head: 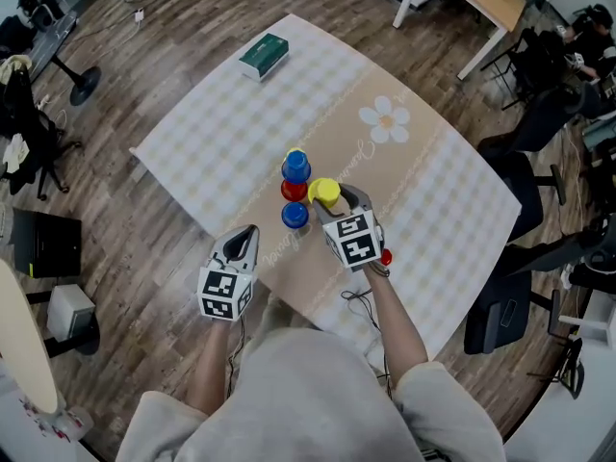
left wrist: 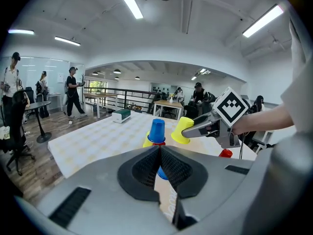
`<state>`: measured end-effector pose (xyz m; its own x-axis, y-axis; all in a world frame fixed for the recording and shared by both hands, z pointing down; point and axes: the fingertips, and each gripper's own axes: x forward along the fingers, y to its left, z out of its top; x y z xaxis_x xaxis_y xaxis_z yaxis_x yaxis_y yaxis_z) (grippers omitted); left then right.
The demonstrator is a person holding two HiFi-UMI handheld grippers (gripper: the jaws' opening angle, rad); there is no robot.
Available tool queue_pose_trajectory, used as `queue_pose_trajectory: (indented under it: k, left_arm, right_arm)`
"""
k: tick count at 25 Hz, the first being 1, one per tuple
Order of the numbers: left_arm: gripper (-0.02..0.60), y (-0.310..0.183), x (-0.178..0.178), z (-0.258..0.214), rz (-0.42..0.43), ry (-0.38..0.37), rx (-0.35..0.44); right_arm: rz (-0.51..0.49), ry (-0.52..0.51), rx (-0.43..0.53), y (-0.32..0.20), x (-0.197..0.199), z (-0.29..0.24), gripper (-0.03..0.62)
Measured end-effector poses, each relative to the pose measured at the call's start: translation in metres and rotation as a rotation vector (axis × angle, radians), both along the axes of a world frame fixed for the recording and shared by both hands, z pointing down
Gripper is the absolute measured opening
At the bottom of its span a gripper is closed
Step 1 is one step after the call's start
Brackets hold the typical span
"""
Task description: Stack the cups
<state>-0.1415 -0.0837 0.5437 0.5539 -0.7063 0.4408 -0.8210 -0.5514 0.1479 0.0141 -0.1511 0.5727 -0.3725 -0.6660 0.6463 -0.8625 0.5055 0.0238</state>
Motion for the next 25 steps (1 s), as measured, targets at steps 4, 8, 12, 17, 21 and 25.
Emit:
queue_pose_trajectory:
  k: [4, 8, 12, 17, 21, 25]
  left_arm:
    - [0.013, 0.001, -0.012, 0.002, -0.026, 0.0, -0.005]
    - [0.014, 0.002, -0.02, 0.003, -0.043, 0.003, -0.007]
    - [0.014, 0.003, -0.03, 0.003, -0.064, 0.003, -0.009]
    - [0.013, 0.006, -0.039, 0.005, -0.081, 0.001, -0.017]
    - [0.013, 0.006, -0.042, 0.006, -0.087, 0.003, -0.015]
    - [0.014, 0.006, -0.043, 0.007, -0.092, 0.002, -0.017]
  right_arm:
    - [-0.041, -0.007, -0.006, -0.002, -0.023, 0.003, 0.241]
    - [-0.079, -0.001, -0.014, -0.002, -0.042, 0.01, 0.241]
    - [-0.108, 0.006, -0.033, 0.0, -0.055, 0.013, 0.241]
    - [-0.129, 0.014, -0.046, 0.002, -0.064, 0.019, 0.241]
    - [-0.136, 0.013, -0.053, 0.002, -0.069, 0.023, 0.241]
    - [-0.144, 0.016, -0.059, 0.002, -0.071, 0.028, 0.242]
